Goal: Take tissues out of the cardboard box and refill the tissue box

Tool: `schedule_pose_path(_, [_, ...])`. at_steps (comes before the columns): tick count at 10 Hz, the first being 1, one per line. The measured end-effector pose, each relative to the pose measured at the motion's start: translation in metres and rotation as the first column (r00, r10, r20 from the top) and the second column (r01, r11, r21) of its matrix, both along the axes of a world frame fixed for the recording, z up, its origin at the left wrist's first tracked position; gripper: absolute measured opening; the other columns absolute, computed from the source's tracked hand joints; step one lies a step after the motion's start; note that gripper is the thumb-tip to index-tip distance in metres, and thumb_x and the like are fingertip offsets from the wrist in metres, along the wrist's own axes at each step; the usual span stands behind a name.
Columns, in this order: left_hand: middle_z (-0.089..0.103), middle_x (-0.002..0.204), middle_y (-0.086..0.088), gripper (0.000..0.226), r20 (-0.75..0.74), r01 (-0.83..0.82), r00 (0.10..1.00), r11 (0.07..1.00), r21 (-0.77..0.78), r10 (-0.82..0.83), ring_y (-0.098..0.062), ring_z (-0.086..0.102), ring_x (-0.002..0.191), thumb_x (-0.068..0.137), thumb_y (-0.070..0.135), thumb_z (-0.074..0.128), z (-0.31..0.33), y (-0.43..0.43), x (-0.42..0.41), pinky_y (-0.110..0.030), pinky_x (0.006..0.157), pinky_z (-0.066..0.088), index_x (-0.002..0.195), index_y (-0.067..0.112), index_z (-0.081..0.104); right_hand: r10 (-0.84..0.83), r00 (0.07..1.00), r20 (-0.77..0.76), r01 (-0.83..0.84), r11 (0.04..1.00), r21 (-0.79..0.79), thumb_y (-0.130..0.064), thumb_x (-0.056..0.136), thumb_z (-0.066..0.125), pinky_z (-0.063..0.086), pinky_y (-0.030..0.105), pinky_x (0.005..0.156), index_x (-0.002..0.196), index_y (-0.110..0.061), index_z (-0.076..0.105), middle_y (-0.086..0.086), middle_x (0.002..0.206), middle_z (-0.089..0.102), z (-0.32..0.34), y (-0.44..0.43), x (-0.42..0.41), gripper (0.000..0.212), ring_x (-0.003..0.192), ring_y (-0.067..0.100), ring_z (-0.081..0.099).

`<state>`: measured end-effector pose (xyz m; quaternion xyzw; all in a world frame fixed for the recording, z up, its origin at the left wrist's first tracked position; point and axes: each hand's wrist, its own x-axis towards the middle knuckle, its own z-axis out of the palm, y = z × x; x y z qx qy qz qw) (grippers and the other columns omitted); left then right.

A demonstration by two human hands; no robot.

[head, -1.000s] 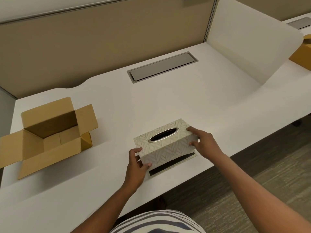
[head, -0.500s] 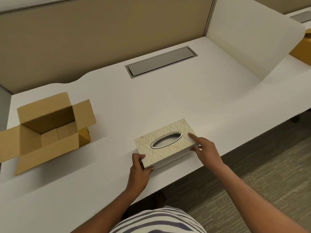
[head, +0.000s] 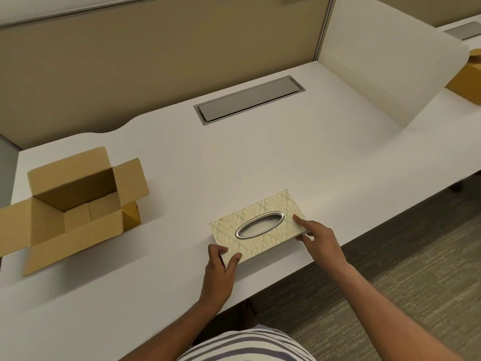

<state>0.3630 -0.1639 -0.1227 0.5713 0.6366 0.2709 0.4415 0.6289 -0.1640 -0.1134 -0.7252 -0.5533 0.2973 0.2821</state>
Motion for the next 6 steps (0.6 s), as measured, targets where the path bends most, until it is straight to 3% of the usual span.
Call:
schedule_pose_path(2, [0.045,0.121,0.008,0.042,0.019,0.007,1.000,0.999,-0.045,-0.007,-0.015,0.049,0.115,0.087,0.028,0.066,0.005,0.002,0.002,-0.021,0.086,0.045,0.113,0.029,0.032,0.012,0.997,0.077,-0.008,0.998,-0.056,-0.010,0.088,0.065,0.048,0.040,0.099,0.137,-0.027,0.048,0.006,0.128,0.060,0.001,-0.003,-0.005,0.055,0.116,0.025,0.055])
schedule_pose_path(3, [0.041,0.128,0.005,0.048,-0.001,-0.025,1.000,0.999,-0.041,0.025,-0.014,0.042,0.121,0.085,0.028,0.068,0.011,0.004,0.000,-0.023,0.092,0.043,0.118,0.027,0.034,0.012,0.973,0.232,0.002,0.998,-0.058,-0.004,0.087,0.062,0.040,0.040,0.106,0.130,-0.025,0.056,0.006,0.146,0.045,0.006,0.000,-0.011,0.049,0.133,0.027,0.040])
schedule_pose_path(4, [0.043,0.126,-0.003,0.047,-0.124,-0.076,0.988,0.992,0.097,0.087,-0.014,0.045,0.115,0.085,0.033,0.065,0.018,0.014,-0.008,-0.021,0.087,0.039,0.119,0.017,0.038,-0.001,0.938,0.348,-0.041,0.993,0.114,0.009,0.074,0.064,0.043,0.043,0.100,0.116,-0.019,0.068,0.012,0.143,0.048,0.017,0.013,-0.026,0.051,0.130,0.032,0.044])
schedule_pose_path(5, [0.042,0.134,-0.007,0.048,-0.251,-0.059,0.961,0.976,0.212,0.113,-0.022,0.043,0.125,0.089,0.038,0.059,0.034,0.036,-0.021,-0.026,0.098,0.041,0.123,0.013,0.036,-0.017,0.933,0.359,-0.056,0.979,0.195,0.012,0.074,0.058,0.038,0.046,0.104,0.127,-0.014,0.059,0.017,0.142,0.048,0.033,0.036,-0.051,0.059,0.130,0.035,0.044])
schedule_pose_path(6, [0.018,0.157,-0.013,0.066,-0.429,0.000,0.896,0.965,0.264,0.117,-0.027,0.012,0.147,0.091,0.051,0.045,0.047,0.061,-0.037,-0.038,0.119,0.019,0.141,0.011,0.028,0.027,0.920,0.390,-0.103,0.979,0.175,-0.008,0.091,0.053,0.027,0.046,0.114,0.139,-0.011,0.044,0.016,0.150,0.038,0.042,0.067,-0.078,0.049,0.140,0.032,0.032])
